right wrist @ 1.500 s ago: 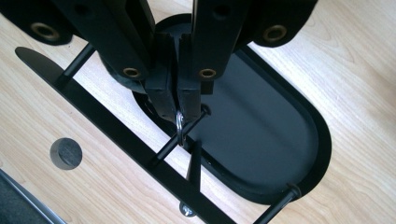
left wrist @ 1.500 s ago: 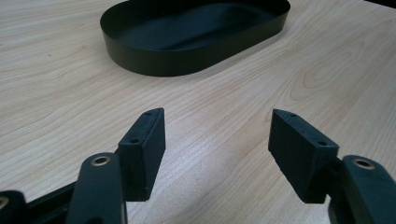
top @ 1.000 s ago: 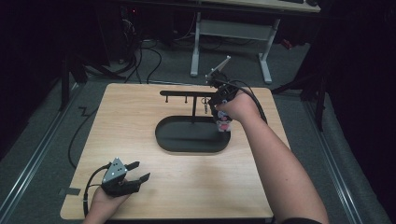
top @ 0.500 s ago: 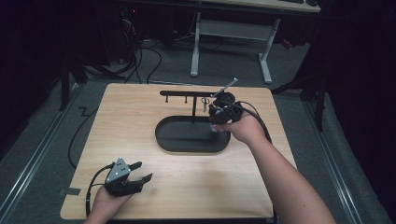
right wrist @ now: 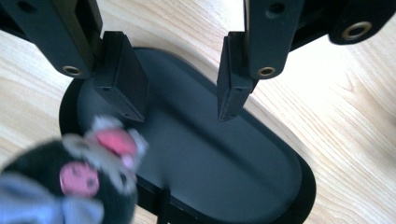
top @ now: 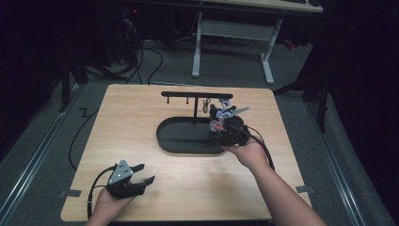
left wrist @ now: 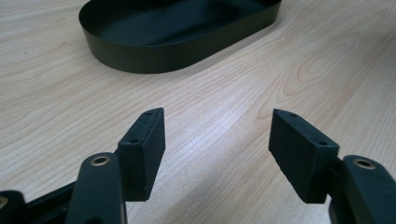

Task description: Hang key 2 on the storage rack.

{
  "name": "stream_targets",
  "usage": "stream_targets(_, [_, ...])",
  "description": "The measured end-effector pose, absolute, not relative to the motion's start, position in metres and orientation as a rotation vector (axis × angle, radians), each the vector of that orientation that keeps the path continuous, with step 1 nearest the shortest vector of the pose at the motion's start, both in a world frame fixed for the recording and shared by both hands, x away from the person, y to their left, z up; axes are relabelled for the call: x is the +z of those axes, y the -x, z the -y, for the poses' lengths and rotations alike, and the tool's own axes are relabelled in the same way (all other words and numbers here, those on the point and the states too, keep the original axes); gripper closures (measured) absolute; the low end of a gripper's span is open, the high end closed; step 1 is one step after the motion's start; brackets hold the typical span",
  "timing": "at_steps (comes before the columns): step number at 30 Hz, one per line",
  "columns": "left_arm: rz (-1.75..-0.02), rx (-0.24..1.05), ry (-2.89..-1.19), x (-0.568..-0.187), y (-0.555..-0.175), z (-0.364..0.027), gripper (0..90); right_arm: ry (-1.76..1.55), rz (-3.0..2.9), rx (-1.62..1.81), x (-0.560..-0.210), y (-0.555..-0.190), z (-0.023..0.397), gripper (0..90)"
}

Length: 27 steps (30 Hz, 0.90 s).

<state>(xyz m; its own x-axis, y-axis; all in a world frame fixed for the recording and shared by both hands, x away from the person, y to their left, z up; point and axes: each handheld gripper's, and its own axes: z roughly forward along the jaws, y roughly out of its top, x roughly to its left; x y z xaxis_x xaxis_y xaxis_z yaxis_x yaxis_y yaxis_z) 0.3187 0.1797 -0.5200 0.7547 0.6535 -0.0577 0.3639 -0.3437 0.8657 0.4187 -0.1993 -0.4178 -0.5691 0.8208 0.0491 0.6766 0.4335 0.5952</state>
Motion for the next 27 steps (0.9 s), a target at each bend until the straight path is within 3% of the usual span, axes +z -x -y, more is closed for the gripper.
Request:
stream_targets(16, [-0.765,0.348,-1.970,-0.520,-0.316,-0.174,36.9,-1.306,-2.213,1.006,-0.502,-0.319,0.251,47.7])
stream_targets(25, [-0.751,0.328,-1.959,-0.517,-0.309,-0.166,36.7,-1.286,-2.086,1.128,-0.512,-0.270,0.281,33.7])
stream_targets(27, [-0.744,0.326,-1.965,-0.517,-0.309,-0.163,36.7,-1.286,-2.066,1.125,-0.514,-0.267,0.285,34.6])
